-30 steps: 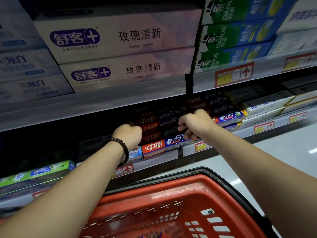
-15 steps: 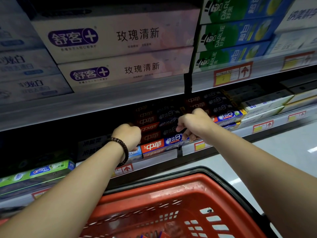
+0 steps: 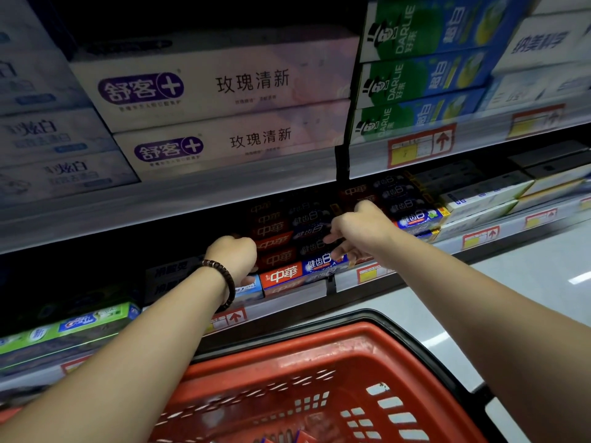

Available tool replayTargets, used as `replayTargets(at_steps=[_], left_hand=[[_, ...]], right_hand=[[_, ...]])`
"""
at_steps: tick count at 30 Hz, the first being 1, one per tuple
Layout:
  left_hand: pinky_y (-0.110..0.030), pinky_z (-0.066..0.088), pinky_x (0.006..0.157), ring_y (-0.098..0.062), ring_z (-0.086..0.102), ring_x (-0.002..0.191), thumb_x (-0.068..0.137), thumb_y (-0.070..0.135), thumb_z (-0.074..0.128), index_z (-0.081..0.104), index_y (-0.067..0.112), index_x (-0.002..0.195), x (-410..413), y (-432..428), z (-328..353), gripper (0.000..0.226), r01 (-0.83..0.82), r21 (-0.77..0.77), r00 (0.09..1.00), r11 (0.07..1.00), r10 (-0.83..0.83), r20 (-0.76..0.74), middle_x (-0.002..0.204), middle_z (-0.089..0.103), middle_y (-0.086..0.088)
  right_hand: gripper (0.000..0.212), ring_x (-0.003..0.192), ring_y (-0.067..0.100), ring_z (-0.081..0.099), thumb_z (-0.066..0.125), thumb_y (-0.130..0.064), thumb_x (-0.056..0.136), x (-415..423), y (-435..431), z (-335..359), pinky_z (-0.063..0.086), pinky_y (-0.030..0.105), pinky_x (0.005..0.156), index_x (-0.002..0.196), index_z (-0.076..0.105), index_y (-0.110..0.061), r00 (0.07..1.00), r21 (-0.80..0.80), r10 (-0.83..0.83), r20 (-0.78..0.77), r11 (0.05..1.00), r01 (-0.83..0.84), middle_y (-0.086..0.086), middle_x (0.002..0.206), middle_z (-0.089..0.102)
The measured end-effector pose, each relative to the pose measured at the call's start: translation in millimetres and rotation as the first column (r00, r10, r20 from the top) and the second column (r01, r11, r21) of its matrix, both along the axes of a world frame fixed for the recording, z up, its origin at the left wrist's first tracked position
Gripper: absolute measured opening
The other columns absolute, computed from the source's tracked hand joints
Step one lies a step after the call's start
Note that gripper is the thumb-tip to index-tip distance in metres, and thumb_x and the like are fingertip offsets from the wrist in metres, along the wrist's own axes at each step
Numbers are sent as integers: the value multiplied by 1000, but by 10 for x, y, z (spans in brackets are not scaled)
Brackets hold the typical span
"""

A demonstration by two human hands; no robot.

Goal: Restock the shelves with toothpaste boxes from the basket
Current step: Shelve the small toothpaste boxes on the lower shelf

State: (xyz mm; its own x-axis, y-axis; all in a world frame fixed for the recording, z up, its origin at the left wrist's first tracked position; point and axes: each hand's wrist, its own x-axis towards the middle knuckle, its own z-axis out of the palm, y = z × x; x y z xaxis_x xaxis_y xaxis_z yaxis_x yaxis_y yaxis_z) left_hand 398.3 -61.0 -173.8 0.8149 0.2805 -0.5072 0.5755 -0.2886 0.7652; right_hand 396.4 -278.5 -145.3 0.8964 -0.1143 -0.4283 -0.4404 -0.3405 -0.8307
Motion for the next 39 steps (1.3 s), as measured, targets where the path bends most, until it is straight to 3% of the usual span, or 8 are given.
replayTargets(at_steps=[6, 13, 16, 20, 26, 30, 33, 39], left_hand=[[-42, 62, 78, -31, 65, 111, 102, 11, 58, 58, 7, 117, -56, 62, 199, 15, -32, -107, 999, 994, 27, -47, 125, 62, -15], [-45, 64, 83, -29, 73, 100, 98, 16, 63, 59, 11, 98, -175, 177, 505, 6, 27, -95, 1000, 995, -28, -10, 109, 67, -11], [-36, 58, 65, -26, 74, 87, 95, 13, 66, 62, 5, 110, -305, 206, 647, 18, 77, -124, 997, 989, -76, 16, 106, 69, -12], [-30, 49, 54, -24, 67, 74, 96, 9, 63, 62, 14, 106, -545, 239, 930, 11, 148, -133, 986, 980, -136, 92, 108, 68, -12], [-26, 46, 48, -19, 70, 69, 95, 10, 63, 64, 20, 110, -996, 284, 1254, 18, 258, -101, 962, 961, -246, 123, 109, 70, -9], [-24, 44, 44, -22, 69, 70, 95, 13, 65, 64, 19, 115, -1338, 291, 1464, 21, 296, -76, 948, 952, -284, 145, 104, 75, -18], [-20, 41, 38, -14, 66, 54, 96, 16, 65, 62, 18, 116, -1559, 326, 1625, 20, 338, -6, 929, 941, -332, 161, 97, 75, -15], [-33, 55, 58, -25, 76, 81, 96, 17, 67, 63, 22, 113, -1858, 498, 1904, 18, 366, 50, 908, 929, -369, 198, 107, 71, -6]], right_hand=[[60, 81, 33, 80, 56, -4, 102, -121, -49, 146, 62, 41, 67, 157, 33, -4, 1000, -49, 10, 22, 999, -9, 15, 112, 74], [34, 91, 29, 74, 59, -5, 97, -389, 28, 439, 62, 42, 73, 131, 64, -1, 998, -117, 53, 20, 992, -50, 16, 113, 73], [24, 80, 29, 59, 59, -3, 94, -515, 58, 569, 49, 42, 69, 111, 71, 7, 999, -94, -4, 35, 996, 8, 22, 96, 73], [11, 80, 26, 60, 62, -6, 94, -721, 129, 779, 48, 39, 70, 93, 73, -6, 997, -59, -54, 57, 997, 58, 21, 93, 75], [11, 59, 16, 50, 62, -6, 92, -1059, 223, 1112, 37, 30, 53, 96, 73, -5, 988, 50, -133, 78, 990, 130, 6, 75, 67], [18, 58, 18, 37, 57, -6, 96, -1391, 378, 1343, 24, 35, 57, 80, 61, 0, 989, 102, -136, 63, 986, 129, 14, 75, 54], [23, 72, 23, 41, 53, -2, 101, -1649, 481, 1515, 27, 31, 59, 103, 60, 19, 985, 142, -165, 48, 977, 157, 14, 85, 51], [20, 81, 26, 64, 53, -6, 103, -2127, 608, 1854, 46, 30, 62, 113, 70, -8, 994, 120, -83, 69, 990, 74, 10, 97, 73]])
